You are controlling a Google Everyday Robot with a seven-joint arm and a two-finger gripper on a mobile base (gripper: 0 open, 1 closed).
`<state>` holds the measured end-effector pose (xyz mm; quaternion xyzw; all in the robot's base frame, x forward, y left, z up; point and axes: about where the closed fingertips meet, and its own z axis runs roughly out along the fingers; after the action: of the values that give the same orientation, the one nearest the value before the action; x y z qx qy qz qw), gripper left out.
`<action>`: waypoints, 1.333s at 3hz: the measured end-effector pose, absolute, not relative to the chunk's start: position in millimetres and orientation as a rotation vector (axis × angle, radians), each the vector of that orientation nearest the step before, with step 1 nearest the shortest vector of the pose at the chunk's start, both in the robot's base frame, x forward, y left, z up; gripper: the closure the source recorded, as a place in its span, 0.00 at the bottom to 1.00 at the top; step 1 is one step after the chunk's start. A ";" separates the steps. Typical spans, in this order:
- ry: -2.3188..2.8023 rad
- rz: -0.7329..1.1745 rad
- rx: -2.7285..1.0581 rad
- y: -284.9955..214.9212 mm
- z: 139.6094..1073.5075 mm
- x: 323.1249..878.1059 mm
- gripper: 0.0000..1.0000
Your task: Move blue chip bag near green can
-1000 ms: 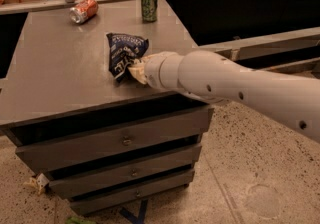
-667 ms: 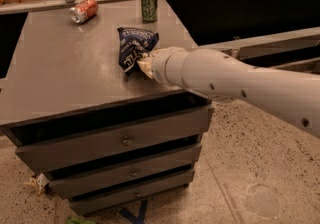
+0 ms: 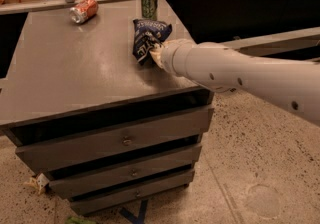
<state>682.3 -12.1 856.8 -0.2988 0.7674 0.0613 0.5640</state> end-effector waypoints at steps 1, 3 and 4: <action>1.810 0.101 -0.708 -16.1 856.0 711.5 1.00; 1.819 0.063 -0.712 -9.9 863.0 753.7 1.00; 1.836 0.047 -0.710 -11.4 864.5 768.0 1.00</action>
Offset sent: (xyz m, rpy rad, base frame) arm 0.0869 0.0161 0.0236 -0.0747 -0.0010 -0.0442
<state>768.0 -11.4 864.5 -0.3004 0.7768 0.0197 0.5532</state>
